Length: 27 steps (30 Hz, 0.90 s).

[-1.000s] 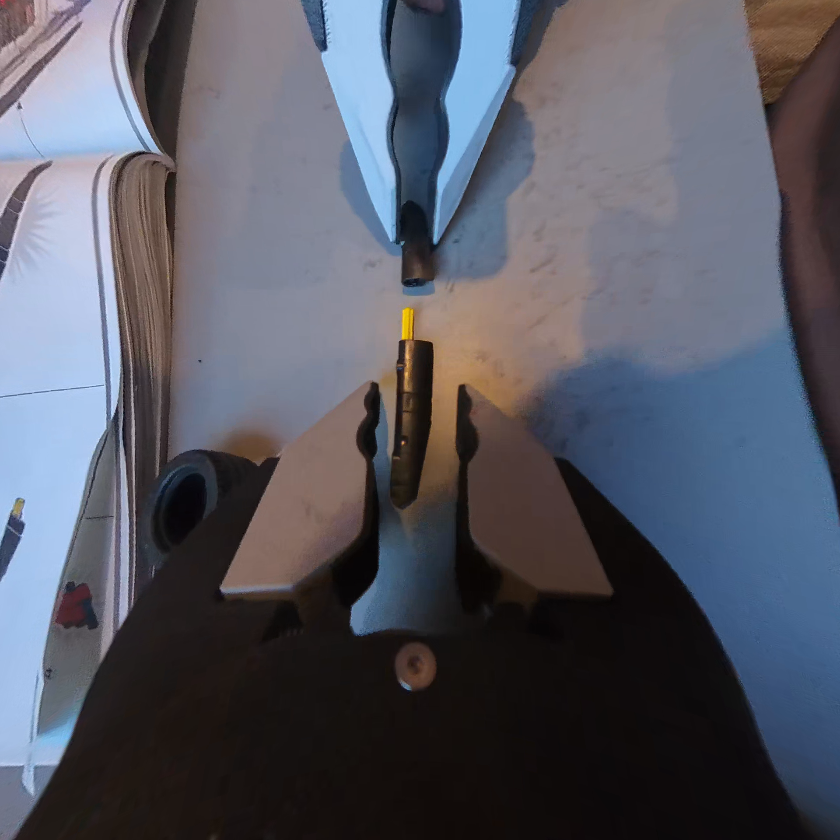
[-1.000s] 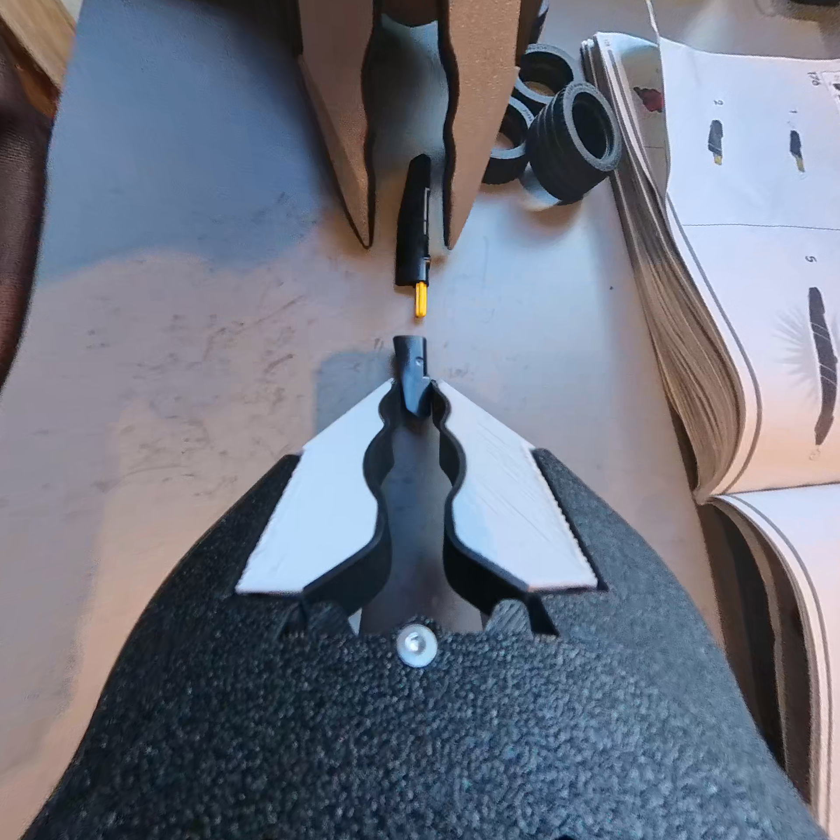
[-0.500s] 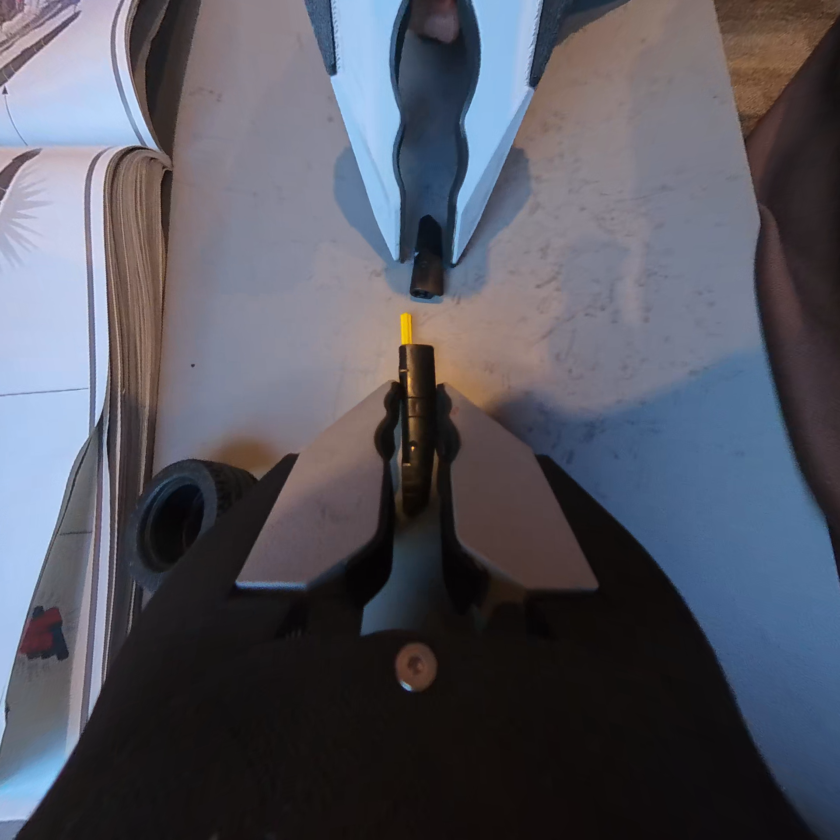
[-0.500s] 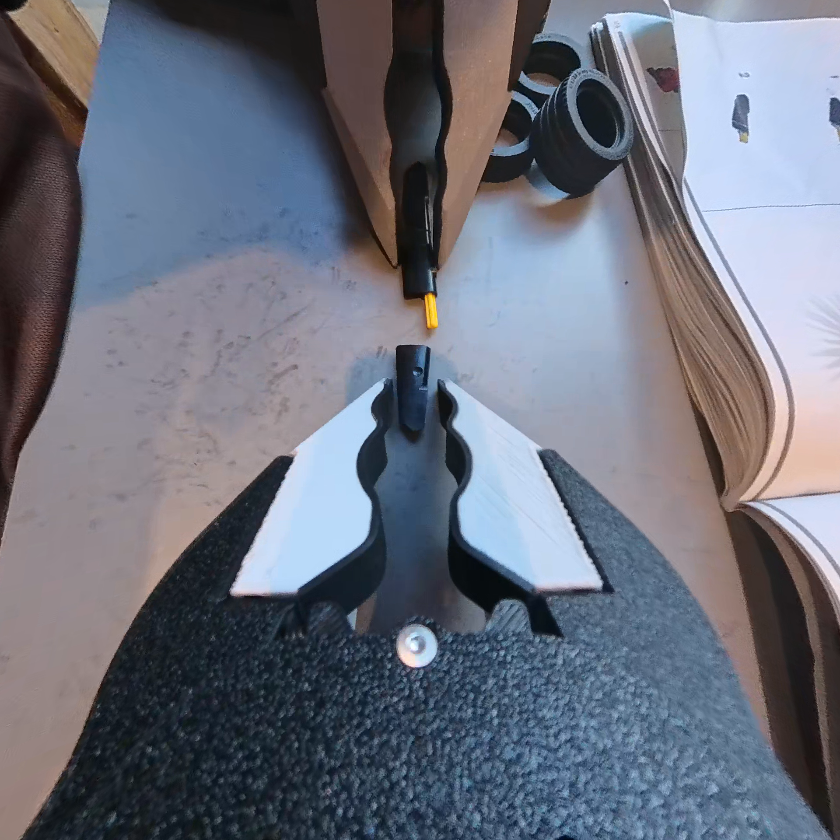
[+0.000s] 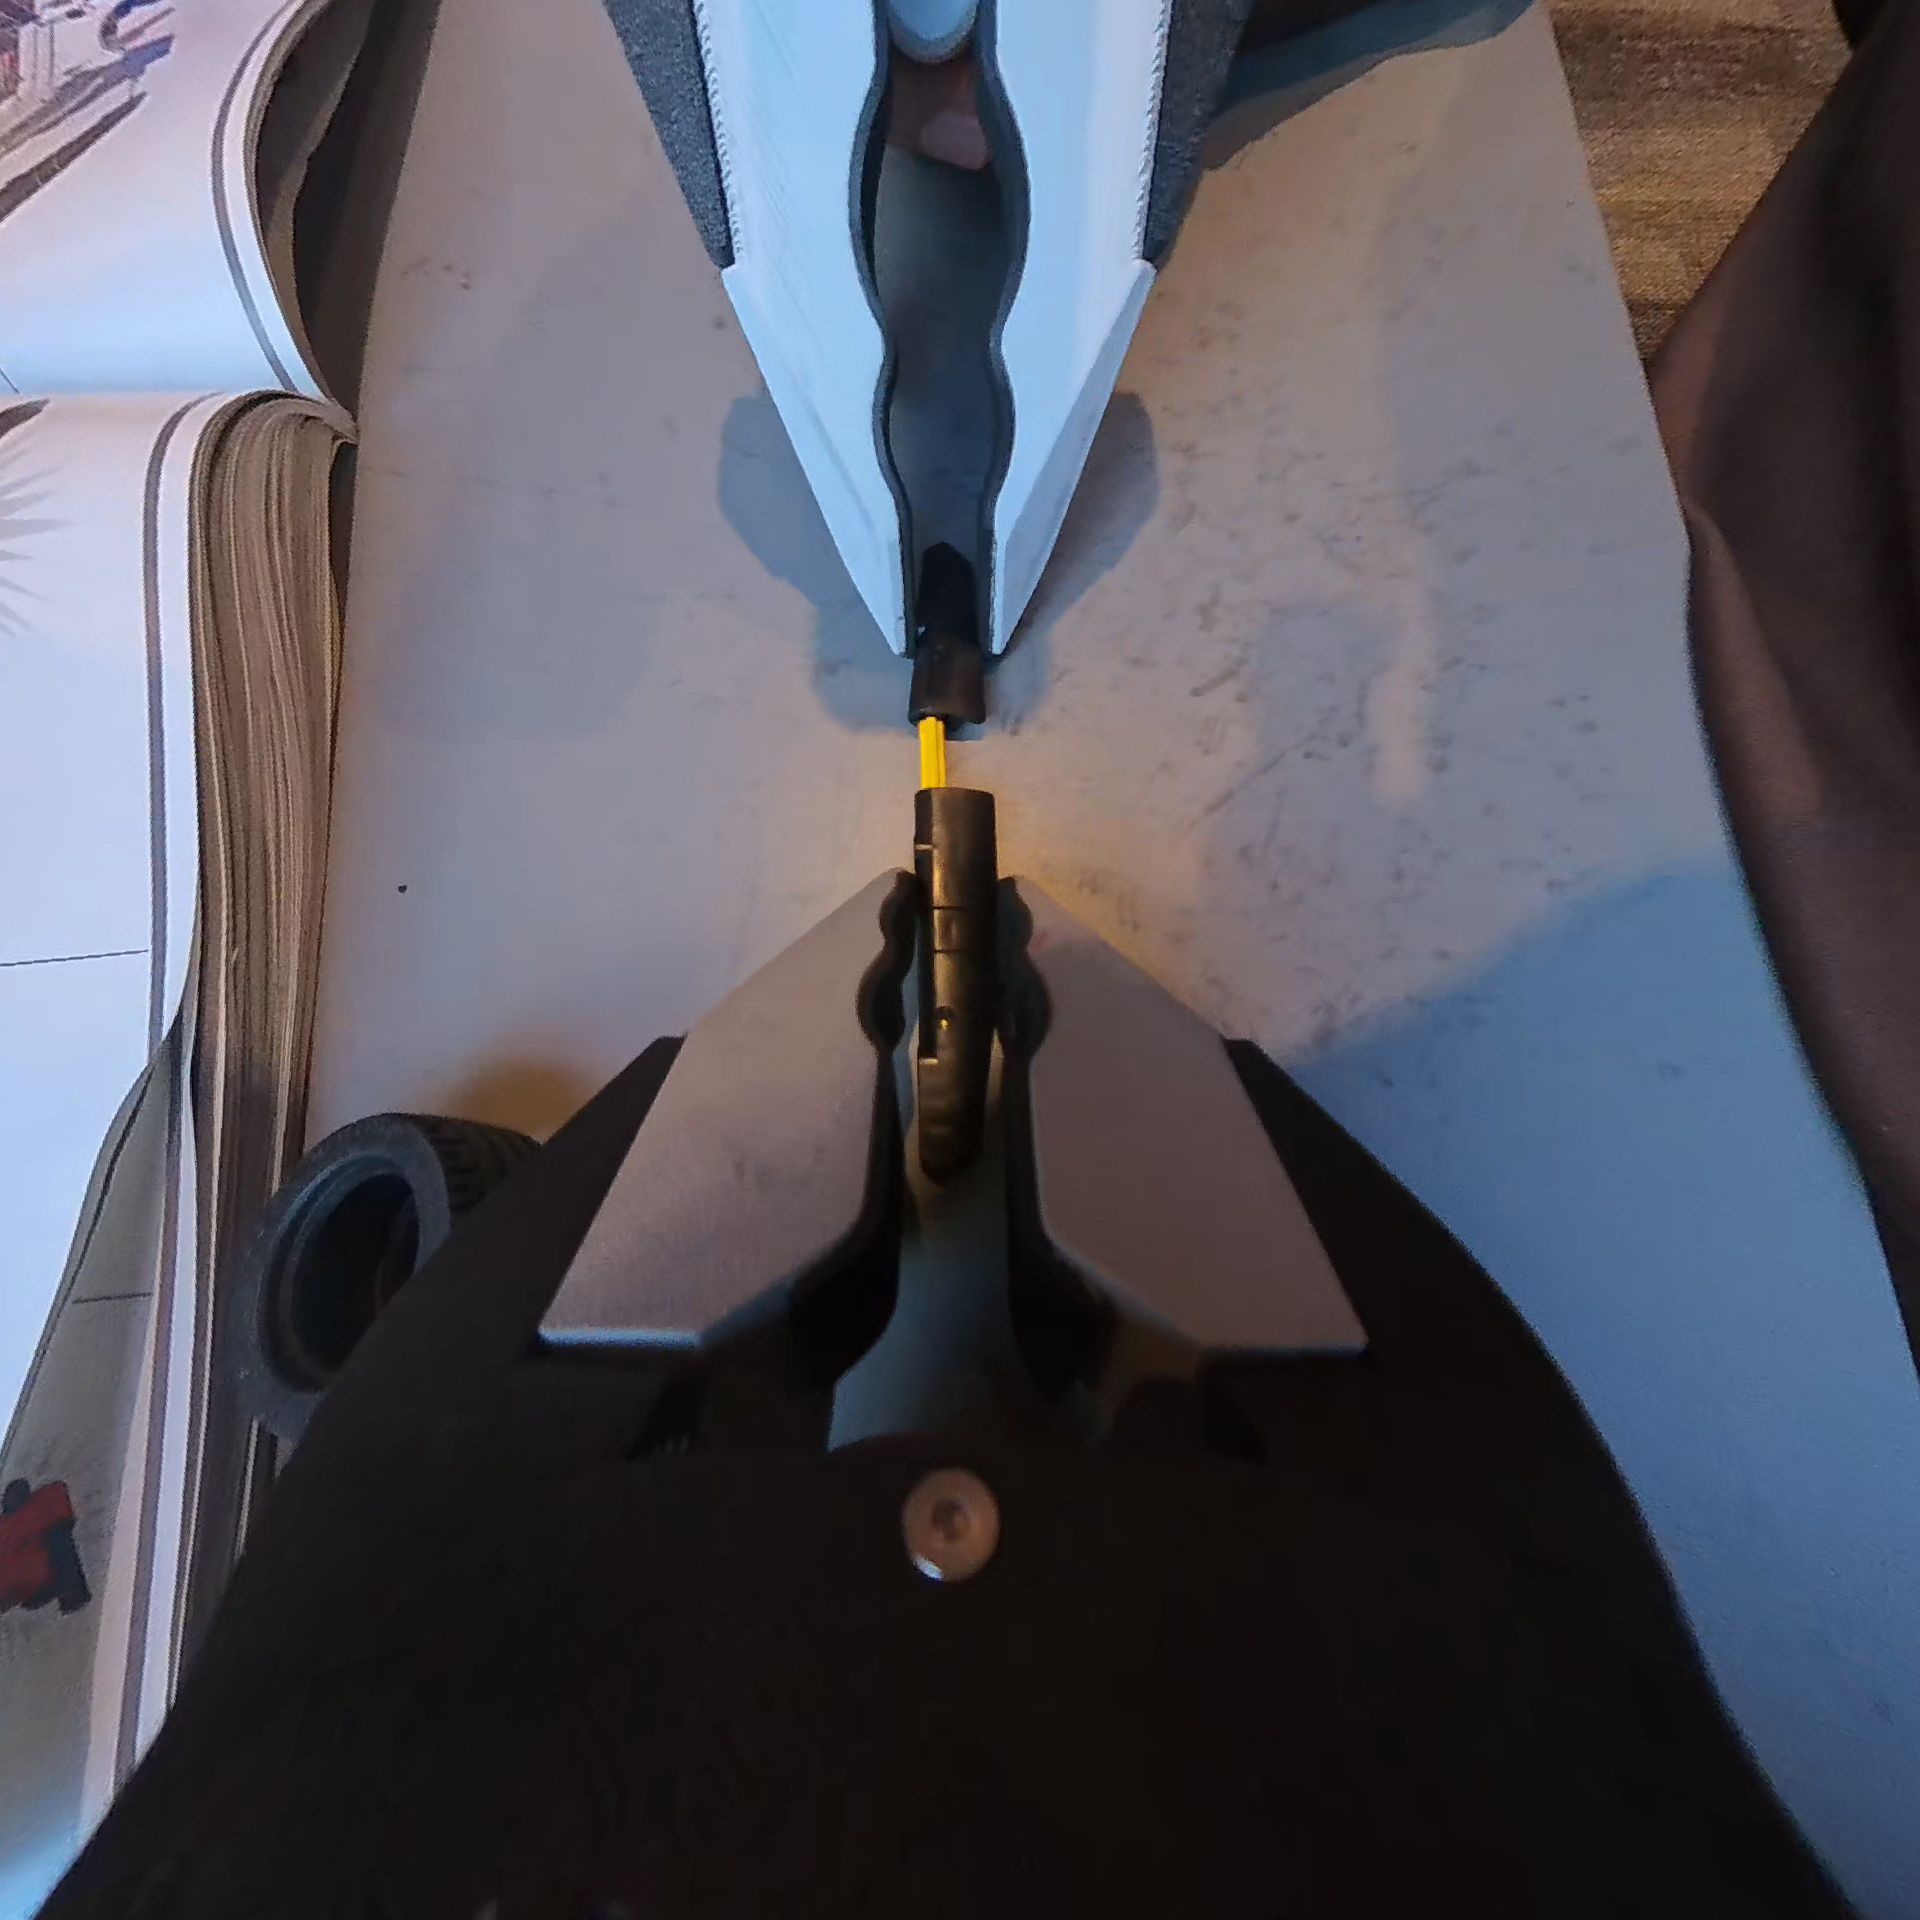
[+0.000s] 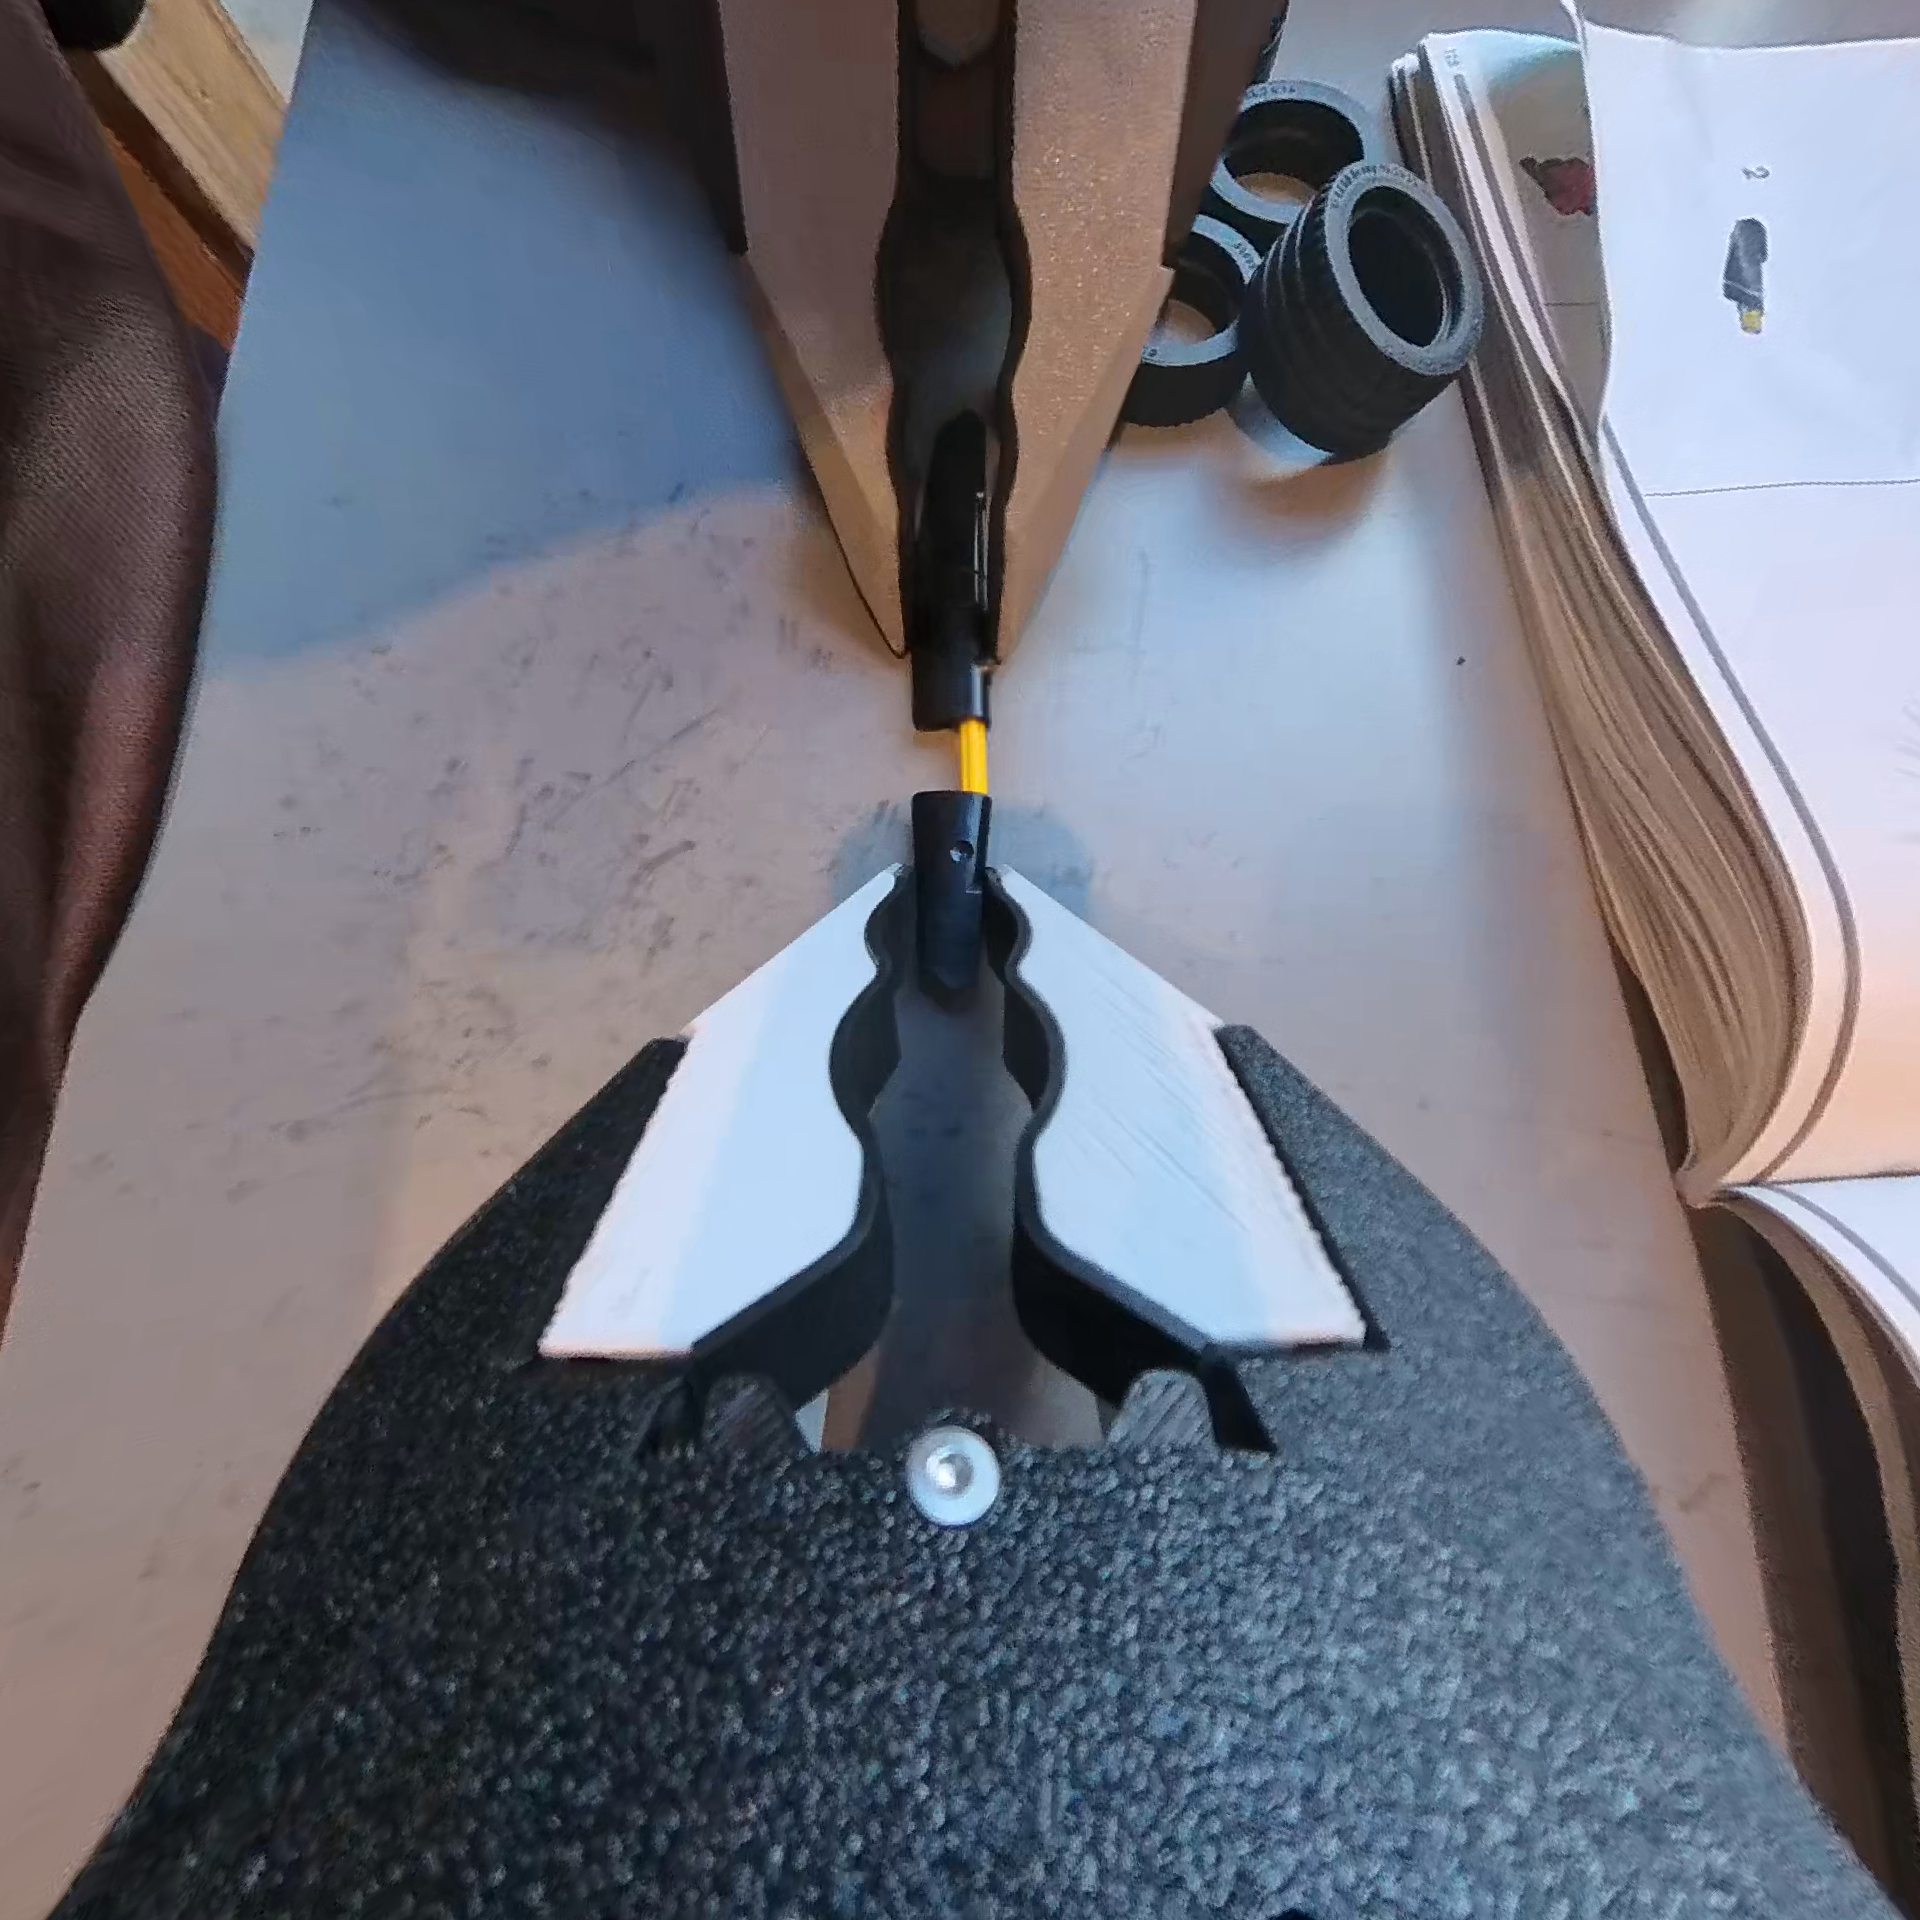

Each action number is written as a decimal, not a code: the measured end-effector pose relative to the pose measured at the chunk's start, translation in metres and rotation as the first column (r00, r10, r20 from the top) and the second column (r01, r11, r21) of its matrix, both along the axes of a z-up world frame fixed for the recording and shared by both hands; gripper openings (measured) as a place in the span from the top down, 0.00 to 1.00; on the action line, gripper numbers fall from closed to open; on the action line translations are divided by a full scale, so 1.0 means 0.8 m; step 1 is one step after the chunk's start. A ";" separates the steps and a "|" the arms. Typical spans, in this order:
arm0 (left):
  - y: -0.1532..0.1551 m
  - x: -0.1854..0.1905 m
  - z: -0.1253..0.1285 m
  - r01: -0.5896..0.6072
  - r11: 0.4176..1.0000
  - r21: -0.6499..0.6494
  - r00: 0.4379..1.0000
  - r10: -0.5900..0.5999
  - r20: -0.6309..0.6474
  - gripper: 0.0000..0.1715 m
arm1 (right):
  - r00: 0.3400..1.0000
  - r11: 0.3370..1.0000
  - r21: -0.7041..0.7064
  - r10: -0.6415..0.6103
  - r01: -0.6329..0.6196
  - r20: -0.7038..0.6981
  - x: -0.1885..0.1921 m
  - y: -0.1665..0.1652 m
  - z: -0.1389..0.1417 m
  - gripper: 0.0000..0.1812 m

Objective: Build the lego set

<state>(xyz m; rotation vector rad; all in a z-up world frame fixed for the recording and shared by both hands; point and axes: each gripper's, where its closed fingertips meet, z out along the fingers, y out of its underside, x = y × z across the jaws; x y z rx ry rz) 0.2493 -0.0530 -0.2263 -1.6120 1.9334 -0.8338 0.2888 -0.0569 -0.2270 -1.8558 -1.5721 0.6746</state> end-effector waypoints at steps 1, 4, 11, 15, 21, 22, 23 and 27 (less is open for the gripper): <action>0.001 0.001 0.000 -0.007 1.000 0.001 1.000 0.007 0.001 0.93 | 1.000 1.000 0.012 0.004 -0.004 0.002 0.000 0.000 0.000 0.94; 0.001 0.001 0.000 -0.005 1.000 0.000 1.000 0.005 0.000 0.93 | 1.000 1.000 0.003 0.007 -0.007 0.001 0.000 0.001 0.000 0.94; -0.002 0.000 0.000 0.026 1.000 0.004 1.000 -0.026 -0.001 0.93 | 0.998 0.997 0.050 0.055 -0.055 0.007 -0.002 -0.001 0.000 0.94; -0.003 0.001 0.000 0.040 0.999 0.005 0.999 -0.040 -0.001 0.93 | 0.998 0.997 0.030 0.066 -0.066 0.005 -0.002 -0.001 0.000 0.94; -0.006 0.001 0.000 0.073 0.997 0.024 0.997 -0.073 0.007 0.92 | 0.995 0.989 0.105 0.101 -0.101 0.011 -0.002 -0.003 0.001 0.94; -0.006 0.000 0.000 0.080 0.996 0.032 0.997 -0.080 0.009 0.92 | 0.995 0.989 0.109 0.103 -0.104 0.012 -0.002 -0.003 0.001 0.94; -0.006 0.000 0.000 0.086 0.995 0.043 0.996 -0.086 0.011 0.92 | 0.995 0.989 0.109 0.104 -0.105 0.013 -0.002 -0.004 0.001 0.94; -0.007 0.001 0.000 0.082 0.996 0.038 0.997 -0.082 0.005 0.92 | 0.995 0.991 0.094 0.096 -0.098 0.024 -0.002 -0.004 0.001 0.94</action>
